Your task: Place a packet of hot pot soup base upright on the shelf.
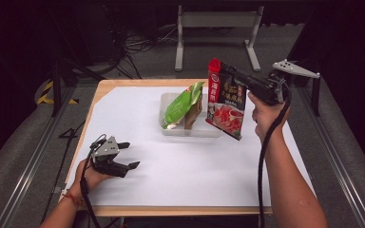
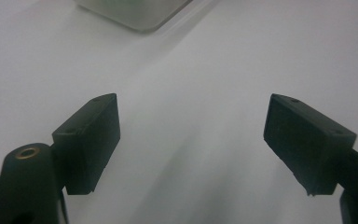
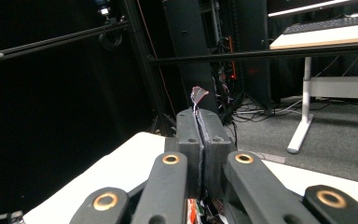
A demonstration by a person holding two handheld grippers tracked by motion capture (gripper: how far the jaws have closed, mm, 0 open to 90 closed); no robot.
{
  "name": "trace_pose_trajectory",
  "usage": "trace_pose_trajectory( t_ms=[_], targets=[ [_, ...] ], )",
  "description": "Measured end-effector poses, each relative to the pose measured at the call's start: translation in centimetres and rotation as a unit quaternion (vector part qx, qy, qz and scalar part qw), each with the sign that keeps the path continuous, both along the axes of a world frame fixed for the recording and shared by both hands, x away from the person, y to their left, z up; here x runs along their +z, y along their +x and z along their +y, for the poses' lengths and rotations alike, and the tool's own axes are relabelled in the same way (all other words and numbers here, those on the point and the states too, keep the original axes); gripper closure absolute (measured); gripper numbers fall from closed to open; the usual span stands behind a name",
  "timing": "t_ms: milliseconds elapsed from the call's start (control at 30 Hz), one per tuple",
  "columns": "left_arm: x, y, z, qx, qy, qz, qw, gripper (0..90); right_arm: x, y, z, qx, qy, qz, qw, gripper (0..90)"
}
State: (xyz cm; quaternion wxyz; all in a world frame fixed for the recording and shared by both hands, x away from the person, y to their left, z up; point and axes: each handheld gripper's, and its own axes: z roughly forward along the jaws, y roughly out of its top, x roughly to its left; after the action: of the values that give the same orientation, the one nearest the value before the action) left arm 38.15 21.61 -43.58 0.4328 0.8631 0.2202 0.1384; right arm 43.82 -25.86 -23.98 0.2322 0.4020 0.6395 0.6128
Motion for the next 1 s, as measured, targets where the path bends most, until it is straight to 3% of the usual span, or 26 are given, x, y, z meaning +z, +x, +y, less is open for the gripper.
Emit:
trace_pose_trajectory(
  t_ms=[300,467,500,600,667,800,900,1000],
  targets=[
    [0.0,0.1,0.0,-0.003,0.002,-0.002,1.0000,19.3,-0.5,2.2,1.4,-0.026,0.023,0.016,0.9993,89.1],
    [0.0,-0.1,0.0,-0.006,0.003,-0.003,1.0000,19.3,-1.2,3.6,3.1,-0.031,0.026,0.029,0.9987,89.1],
    [0.0,0.0,0.1,-0.008,0.002,-0.001,1.0000,19.3,-1.6,4.2,3.7,-0.043,0.019,0.029,0.9985,89.1],
    [0.0,0.0,0.0,-0.010,0.004,-0.002,0.9999,19.4,-2.5,5.1,4.1,-0.047,0.034,0.034,0.9977,89.0],
    [0.0,0.0,0.0,-0.011,0.003,-0.003,0.9999,19.4,-3.1,5.6,4.2,-0.043,0.047,0.036,0.9973,89.0],
    [-0.1,0.0,-0.1,-0.014,0.006,-0.001,0.9999,19.4,-4.2,6.3,4.5,-0.039,0.038,0.032,0.9980,88.9],
    [-0.1,0.0,-0.1,-0.014,0.007,-0.002,0.9999,19.4,-5.1,6.5,4.5,-0.023,0.048,0.027,0.9982,88.6],
    [-0.1,-0.1,-0.1,-0.013,0.005,-0.002,0.9999,19.4,-5.6,6.4,4.6,-0.011,0.041,0.015,0.9990,88.4]
  ],
)
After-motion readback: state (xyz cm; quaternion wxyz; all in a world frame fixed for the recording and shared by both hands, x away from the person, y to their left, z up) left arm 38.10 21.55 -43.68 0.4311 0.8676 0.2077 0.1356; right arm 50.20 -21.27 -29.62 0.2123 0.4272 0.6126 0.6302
